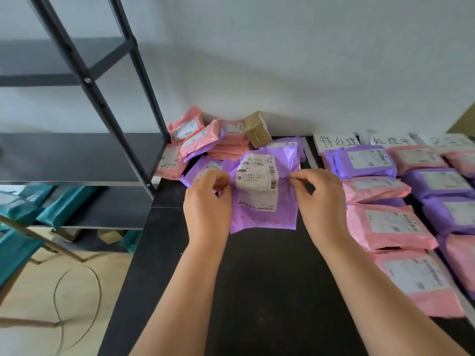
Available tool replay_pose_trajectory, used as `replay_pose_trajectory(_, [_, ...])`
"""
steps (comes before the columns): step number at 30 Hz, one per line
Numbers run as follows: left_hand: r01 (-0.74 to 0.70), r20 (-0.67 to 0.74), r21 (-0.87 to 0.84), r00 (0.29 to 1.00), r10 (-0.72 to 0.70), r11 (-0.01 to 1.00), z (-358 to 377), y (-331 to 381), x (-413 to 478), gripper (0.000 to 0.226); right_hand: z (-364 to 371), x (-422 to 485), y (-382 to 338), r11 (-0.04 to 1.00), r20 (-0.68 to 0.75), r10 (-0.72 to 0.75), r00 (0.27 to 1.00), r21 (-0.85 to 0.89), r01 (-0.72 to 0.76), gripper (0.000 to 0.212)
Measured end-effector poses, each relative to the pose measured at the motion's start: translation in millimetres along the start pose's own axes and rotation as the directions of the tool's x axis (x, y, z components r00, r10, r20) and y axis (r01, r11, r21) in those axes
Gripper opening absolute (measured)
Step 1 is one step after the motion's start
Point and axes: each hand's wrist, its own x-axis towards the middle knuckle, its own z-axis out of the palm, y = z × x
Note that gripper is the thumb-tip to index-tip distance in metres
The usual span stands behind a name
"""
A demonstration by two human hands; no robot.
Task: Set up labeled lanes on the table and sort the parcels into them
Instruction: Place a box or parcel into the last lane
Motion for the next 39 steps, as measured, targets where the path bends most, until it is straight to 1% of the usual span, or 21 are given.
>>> replay_pose_trajectory(2, [-0.001,0.026,-0.058,1.000,0.003,0.998,-10.8,4.5,6.0,0.017,-4.8,3.3,-13.5,0.999,-0.036,0.035,0.999,0.042,-0.034,0.006])
replay_pose_trajectory(5, [0.025,0.126,-0.147,0.992,-0.006,0.989,-26.7,10.9,12.9,0.018,-17.6,6.7,-33.6,0.990,-0.072,0.095,0.993,0.112,-0.087,0.008])
replay_pose_trajectory(9, [0.054,0.233,-0.258,0.972,0.008,0.965,-40.9,19.8,14.1,0.023,-35.1,8.9,-51.9,0.983,-0.133,0.112,0.985,0.160,-0.091,0.009])
replay_pose_trajectory(12, [0.084,0.302,-0.384,0.952,0.039,0.920,-48.5,29.1,12.9,0.023,-47.8,9.6,-60.9,0.986,-0.188,0.098,0.977,0.153,-0.069,0.008])
replay_pose_trajectory(14, [0.091,0.331,-0.438,0.941,0.066,0.894,-51.6,35.5,12.2,0.021,-55.4,10.5,-64.7,0.985,-0.226,0.093,0.970,0.166,-0.056,0.009])
replay_pose_trajectory(19, [0.081,0.299,-0.529,0.949,0.096,0.845,-59.6,42.2,15.9,0.018,-62.2,11.0,-73.1,0.985,-0.258,0.052,0.965,0.175,-0.007,0.015])
replay_pose_trajectory(21, [0.072,0.285,-0.567,0.952,0.114,0.821,-64.9,43.1,19.0,0.011,-62.5,10.4,-77.8,0.983,-0.258,0.038,0.965,0.184,0.011,0.017])
replay_pose_trajectory(28, [-0.005,0.244,-0.658,0.944,0.220,0.753,-80.6,54.1,25.8,0.019,-74.6,9.2,-91.7,0.977,-0.312,-0.008,0.950,0.199,0.073,0.016])
replay_pose_trajectory(31, [-0.074,0.210,-0.660,0.937,0.278,0.748,-85.8,56.4,25.7,0.016,-77.9,7.3,-94.1,0.981,-0.339,-0.052,0.939,0.159,0.111,0.013])
replay_pose_trajectory(35, [-0.199,0.147,-0.613,0.922,0.358,0.765,-88.9,57.7,23.2,0.024,-78.5,5.3,-95.5,0.983,-0.367,-0.080,0.927,0.128,0.135,0.011])
replay_pose_trajectory(37, [-0.223,0.125,-0.595,0.924,0.363,0.772,-89.2,59.0,20.8,0.027,-79.0,4.3,-96.9,0.983,-0.376,-0.083,0.923,0.123,0.138,0.011])
replay_pose_trajectory(39, [-0.218,0.117,-0.597,0.928,0.353,0.772,-89.6,59.7,19.5,0.024,-79.8,3.0,-98.4,0.982,-0.378,-0.083,0.922,0.125,0.140,0.011])
